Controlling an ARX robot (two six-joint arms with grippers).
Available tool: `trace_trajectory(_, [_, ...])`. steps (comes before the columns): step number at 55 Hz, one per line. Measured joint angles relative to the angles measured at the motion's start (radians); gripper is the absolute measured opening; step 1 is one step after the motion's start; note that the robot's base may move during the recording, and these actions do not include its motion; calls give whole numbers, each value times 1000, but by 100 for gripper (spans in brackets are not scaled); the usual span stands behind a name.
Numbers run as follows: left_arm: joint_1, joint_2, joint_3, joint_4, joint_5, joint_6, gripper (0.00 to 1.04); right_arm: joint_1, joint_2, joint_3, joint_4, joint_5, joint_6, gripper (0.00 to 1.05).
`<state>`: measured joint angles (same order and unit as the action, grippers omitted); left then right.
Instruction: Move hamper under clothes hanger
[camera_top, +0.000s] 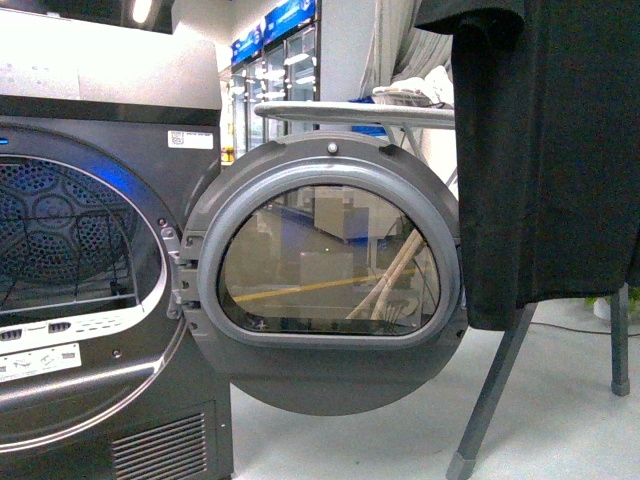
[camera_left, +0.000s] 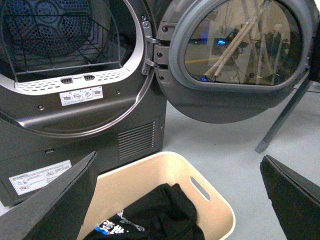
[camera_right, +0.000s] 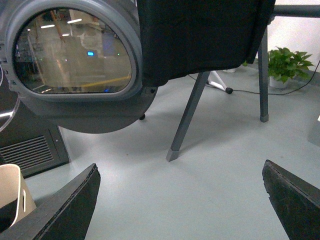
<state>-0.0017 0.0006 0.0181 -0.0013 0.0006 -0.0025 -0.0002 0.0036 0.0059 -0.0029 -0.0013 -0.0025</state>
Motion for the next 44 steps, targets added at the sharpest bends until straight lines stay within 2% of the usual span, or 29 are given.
trace_trajectory(44, [2,-1,0,0,-3,0,98,0,0,0,0,0,0,97])
